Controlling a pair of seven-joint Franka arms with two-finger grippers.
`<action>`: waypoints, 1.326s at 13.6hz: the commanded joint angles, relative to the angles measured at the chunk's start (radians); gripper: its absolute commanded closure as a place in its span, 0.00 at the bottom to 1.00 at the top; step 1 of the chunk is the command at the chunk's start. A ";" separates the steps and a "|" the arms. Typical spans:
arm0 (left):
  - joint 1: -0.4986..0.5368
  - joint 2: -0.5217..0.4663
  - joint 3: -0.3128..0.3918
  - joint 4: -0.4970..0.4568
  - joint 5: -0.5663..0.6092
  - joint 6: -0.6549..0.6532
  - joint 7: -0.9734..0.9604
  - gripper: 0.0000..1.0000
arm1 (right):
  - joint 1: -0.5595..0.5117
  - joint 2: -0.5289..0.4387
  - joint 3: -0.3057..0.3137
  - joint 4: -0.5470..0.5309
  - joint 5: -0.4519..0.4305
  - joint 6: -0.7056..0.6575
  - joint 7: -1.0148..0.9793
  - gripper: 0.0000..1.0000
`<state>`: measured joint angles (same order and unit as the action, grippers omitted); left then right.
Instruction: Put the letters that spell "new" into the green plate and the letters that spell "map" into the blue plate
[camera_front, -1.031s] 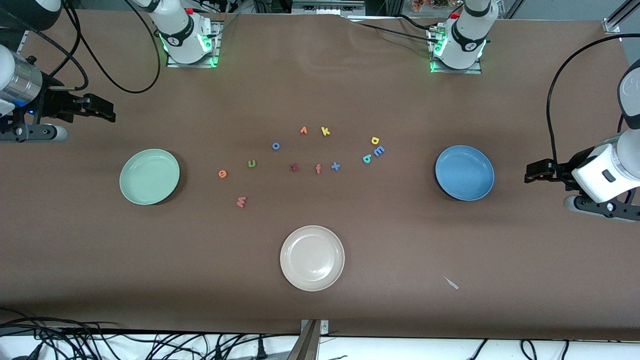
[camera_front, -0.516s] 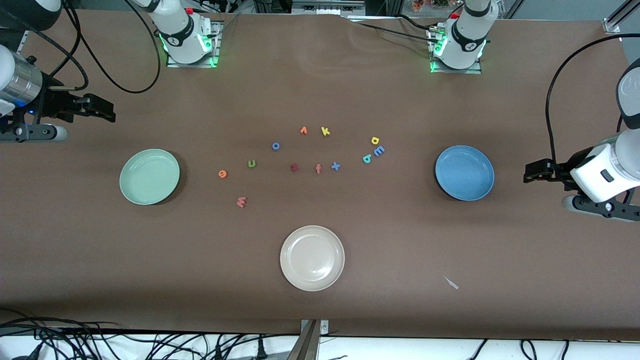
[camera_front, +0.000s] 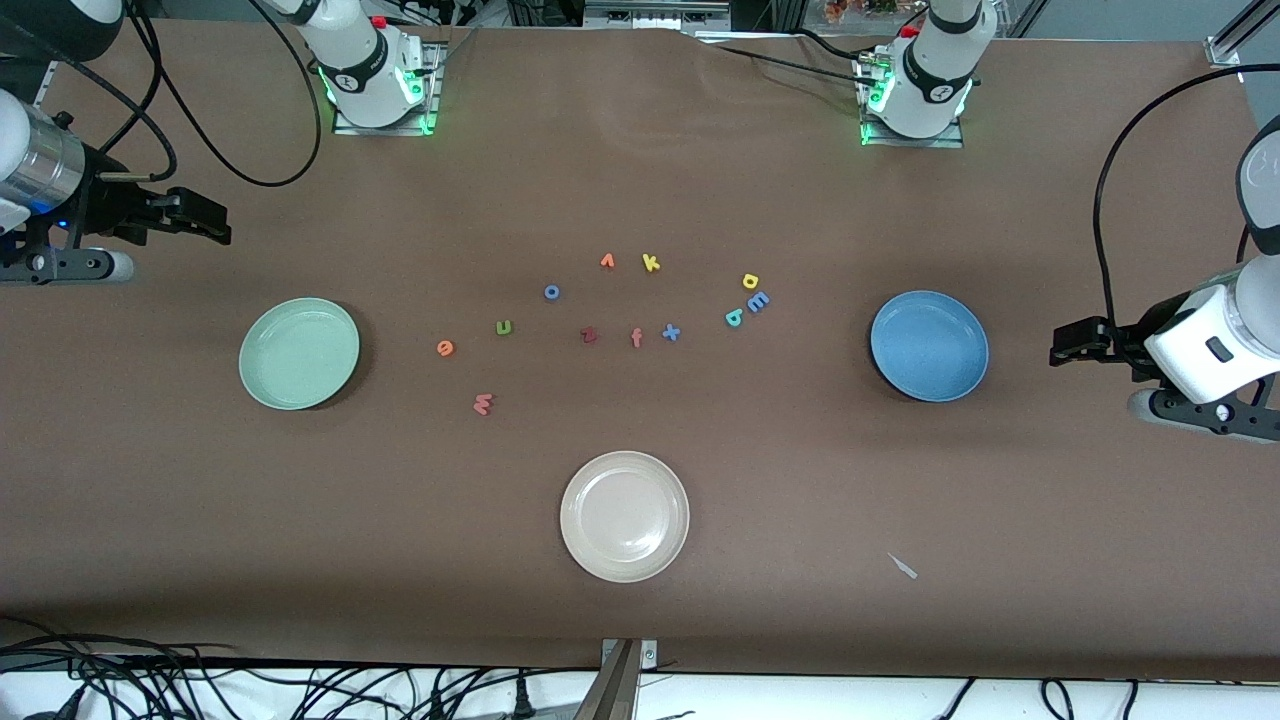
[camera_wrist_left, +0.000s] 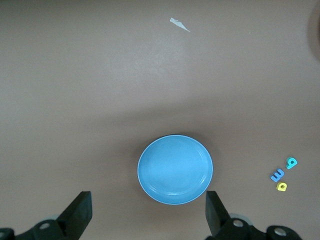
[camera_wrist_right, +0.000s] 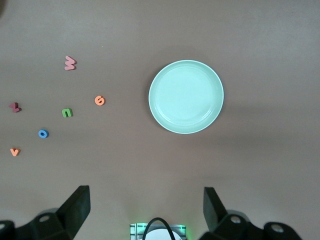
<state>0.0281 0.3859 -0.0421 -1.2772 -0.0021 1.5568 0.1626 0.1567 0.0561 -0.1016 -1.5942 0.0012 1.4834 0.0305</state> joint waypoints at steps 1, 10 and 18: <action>-0.008 -0.015 0.005 0.001 0.016 -0.001 0.003 0.00 | -0.005 0.004 0.005 0.016 -0.003 -0.008 0.003 0.00; -0.008 -0.013 -0.013 -0.001 0.017 0.000 0.017 0.00 | -0.005 0.004 0.005 0.016 -0.003 -0.012 0.003 0.00; -0.010 0.004 -0.084 -0.027 0.016 -0.004 -0.020 0.00 | -0.005 0.004 0.005 0.016 -0.003 -0.014 0.003 0.00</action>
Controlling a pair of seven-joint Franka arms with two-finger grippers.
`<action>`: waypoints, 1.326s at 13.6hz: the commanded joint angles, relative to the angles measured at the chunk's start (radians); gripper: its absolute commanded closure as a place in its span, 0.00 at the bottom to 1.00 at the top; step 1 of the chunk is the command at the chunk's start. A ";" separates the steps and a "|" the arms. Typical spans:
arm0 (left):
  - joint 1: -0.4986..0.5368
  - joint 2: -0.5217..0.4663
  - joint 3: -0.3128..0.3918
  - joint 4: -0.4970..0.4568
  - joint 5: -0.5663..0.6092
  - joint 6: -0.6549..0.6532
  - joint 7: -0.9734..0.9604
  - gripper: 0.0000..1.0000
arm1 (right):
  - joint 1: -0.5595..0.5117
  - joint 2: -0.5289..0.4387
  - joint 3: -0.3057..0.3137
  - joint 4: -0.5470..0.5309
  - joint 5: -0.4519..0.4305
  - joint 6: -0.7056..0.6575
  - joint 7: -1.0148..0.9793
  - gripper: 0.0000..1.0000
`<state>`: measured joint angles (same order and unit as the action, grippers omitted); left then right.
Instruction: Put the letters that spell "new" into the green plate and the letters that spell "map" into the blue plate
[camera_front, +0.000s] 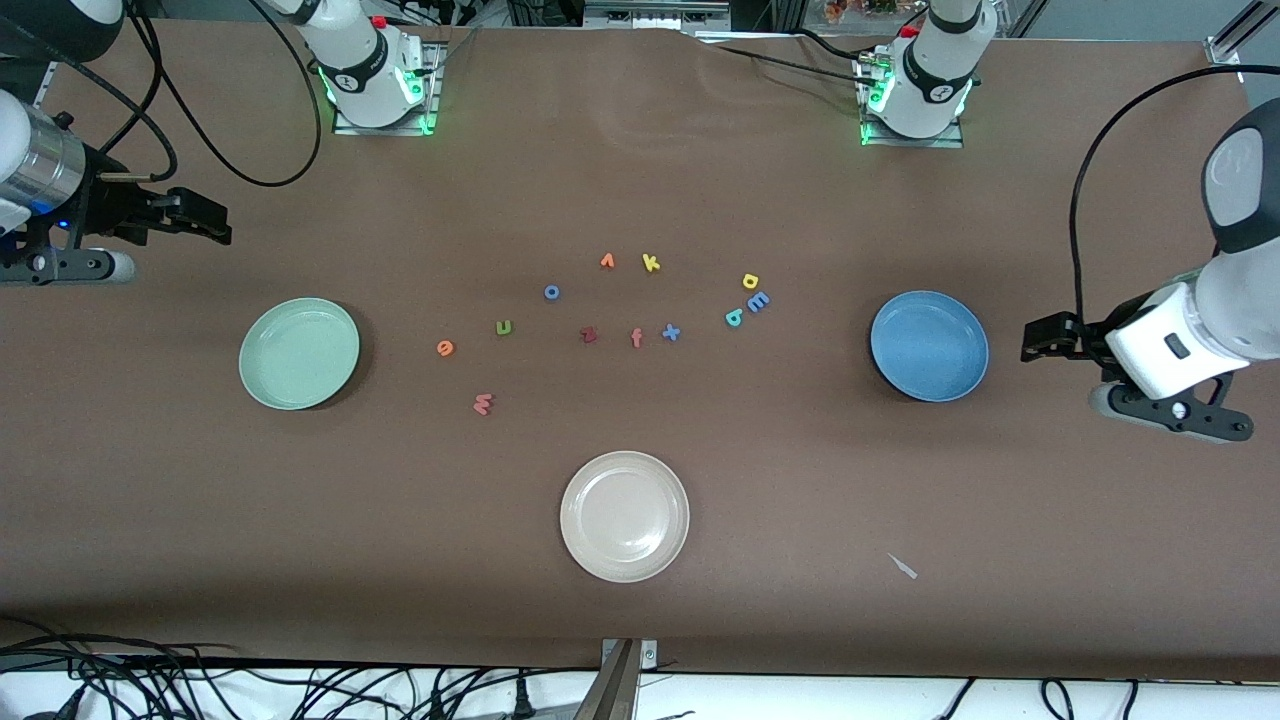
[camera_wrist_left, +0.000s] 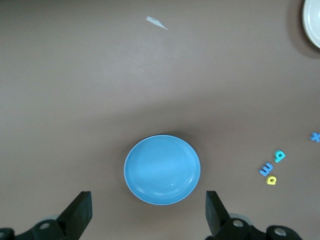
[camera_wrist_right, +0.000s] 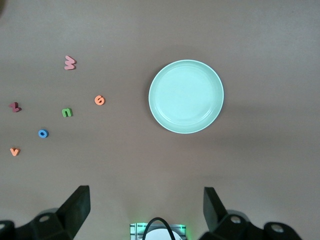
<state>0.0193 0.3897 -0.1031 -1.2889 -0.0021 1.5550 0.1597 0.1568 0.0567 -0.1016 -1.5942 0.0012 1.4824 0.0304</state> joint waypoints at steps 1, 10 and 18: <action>-0.001 0.004 -0.033 -0.016 0.016 -0.003 -0.035 0.00 | -0.005 0.003 0.005 0.014 -0.003 -0.013 0.003 0.00; 0.022 0.003 -0.049 -0.026 0.016 -0.019 -0.040 0.00 | -0.005 0.003 0.005 0.014 -0.003 -0.013 0.003 0.00; 0.034 0.003 -0.049 -0.026 0.017 -0.026 -0.039 0.00 | -0.005 0.003 0.005 0.014 -0.003 -0.013 0.003 0.00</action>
